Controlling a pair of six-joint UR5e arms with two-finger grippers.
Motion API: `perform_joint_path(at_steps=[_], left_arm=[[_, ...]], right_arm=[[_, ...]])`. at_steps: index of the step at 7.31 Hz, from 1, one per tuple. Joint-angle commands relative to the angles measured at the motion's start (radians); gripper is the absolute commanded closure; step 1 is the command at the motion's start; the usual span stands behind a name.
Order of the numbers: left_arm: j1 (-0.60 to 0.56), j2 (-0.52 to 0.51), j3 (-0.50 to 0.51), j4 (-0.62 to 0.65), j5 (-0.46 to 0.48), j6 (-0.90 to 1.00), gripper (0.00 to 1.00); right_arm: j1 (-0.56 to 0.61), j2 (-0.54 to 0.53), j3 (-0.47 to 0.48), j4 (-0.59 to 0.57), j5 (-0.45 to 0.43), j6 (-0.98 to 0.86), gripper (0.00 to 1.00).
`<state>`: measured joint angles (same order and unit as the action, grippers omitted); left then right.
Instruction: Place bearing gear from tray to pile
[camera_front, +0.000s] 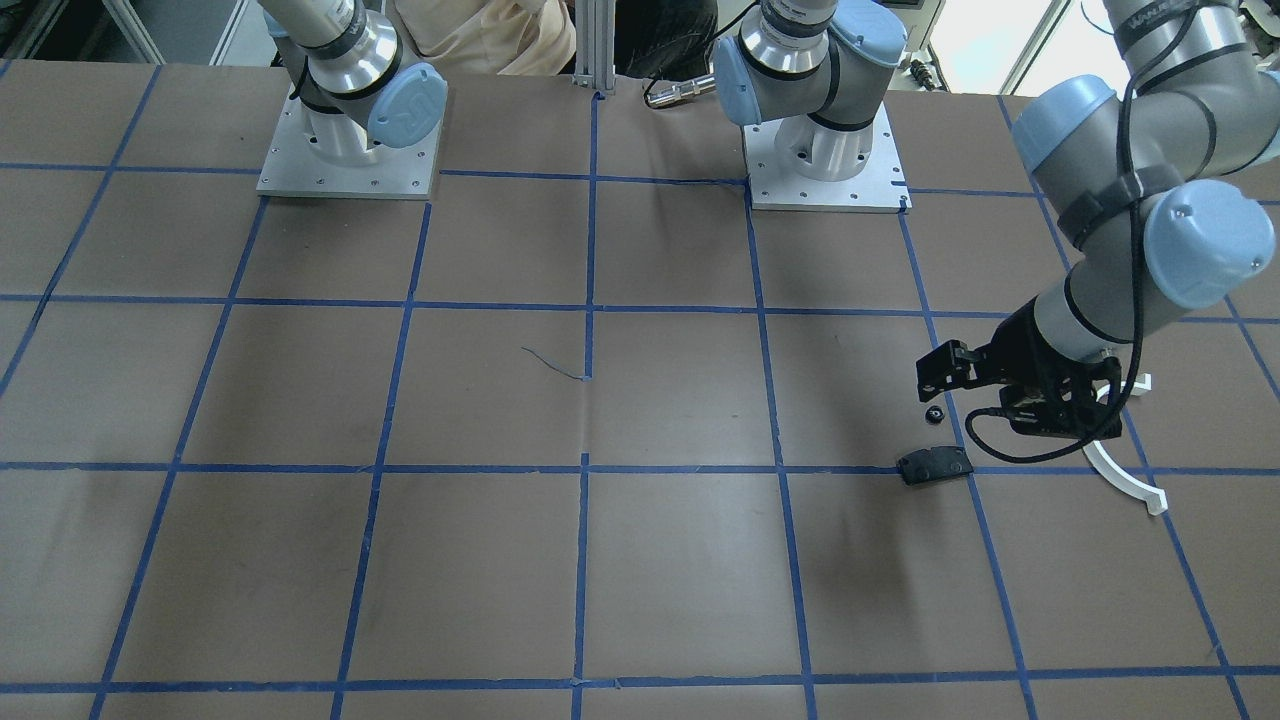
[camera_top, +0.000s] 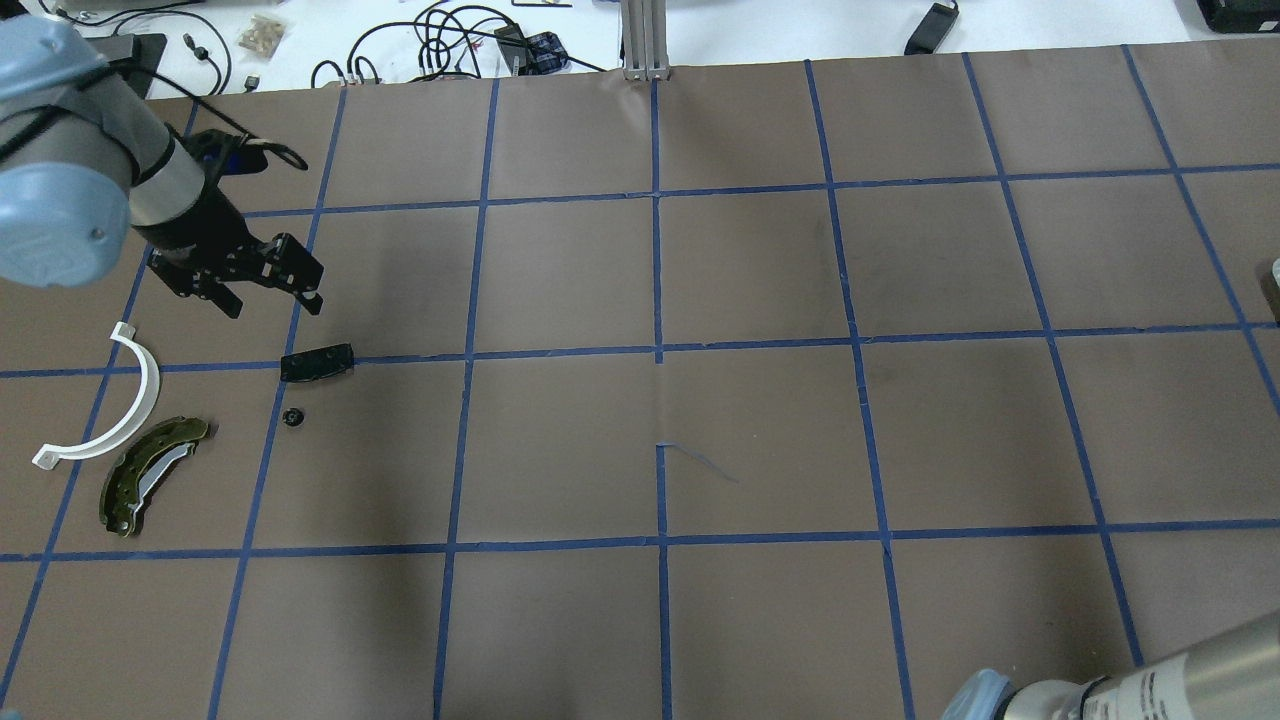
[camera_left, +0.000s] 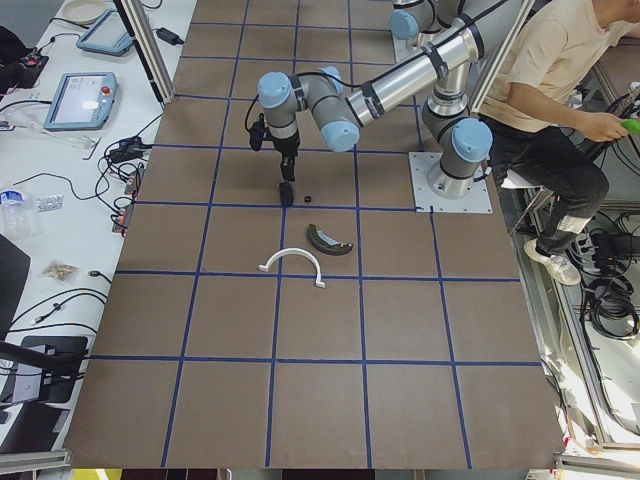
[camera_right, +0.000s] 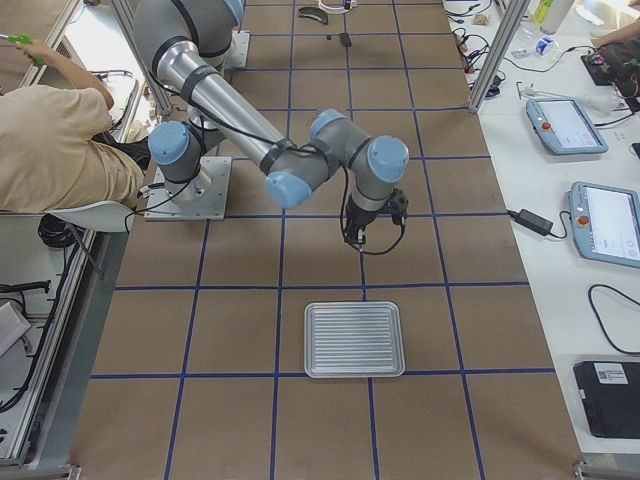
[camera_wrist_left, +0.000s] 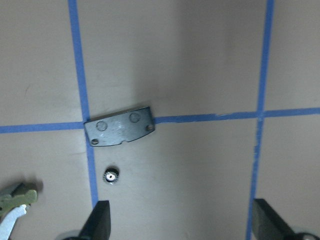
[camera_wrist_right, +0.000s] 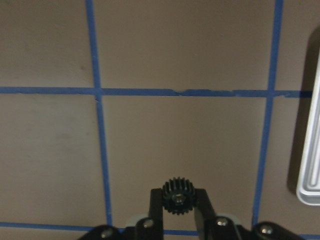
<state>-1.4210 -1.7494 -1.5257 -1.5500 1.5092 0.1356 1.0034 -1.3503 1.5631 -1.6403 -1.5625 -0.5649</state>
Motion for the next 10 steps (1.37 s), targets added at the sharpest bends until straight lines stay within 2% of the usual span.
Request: perform_joint_path(at_steps=[1,2,4,5,6,7,8,9,10], left_arm=[[-0.163,0.046,0.111,-0.107,0.018,-0.131,0.0],[-0.194,0.068,0.102,-0.089,0.107,-0.131,0.0],[-0.191,0.157,-0.003,-0.058,0.115,-0.131,0.04],[-0.185,0.203,-0.075,-0.03,0.117,-0.13,0.03],[-0.173,0.214,-0.106,0.087,0.114,-0.128,0.0],[-0.149,0.212,-0.097,0.084,0.074,-0.128,0.0],[-0.112,0.203,-0.071,0.024,-0.001,-0.131,0.0],[-0.111,0.182,-0.023,-0.055,0.02,-0.125,0.0],[-0.113,0.176,-0.01,-0.08,0.052,-0.123,0.0]], right_arm=[[0.186,-0.07,0.012,0.086,0.131,0.281,1.0],[0.293,-0.076,0.017,0.082,0.156,0.425,1.0],[0.497,-0.075,0.041,0.038,0.157,0.63,1.0],[0.553,-0.072,0.079,-0.025,0.16,0.739,1.0],[0.63,-0.066,0.147,-0.118,0.157,0.808,1.0],[0.7,-0.061,0.229,-0.262,0.16,0.889,1.0],[0.743,-0.059,0.314,-0.38,0.189,0.954,1.0],[0.767,-0.056,0.356,-0.48,0.244,0.964,1.0],[0.799,-0.015,0.356,-0.496,0.249,1.012,1.0]])
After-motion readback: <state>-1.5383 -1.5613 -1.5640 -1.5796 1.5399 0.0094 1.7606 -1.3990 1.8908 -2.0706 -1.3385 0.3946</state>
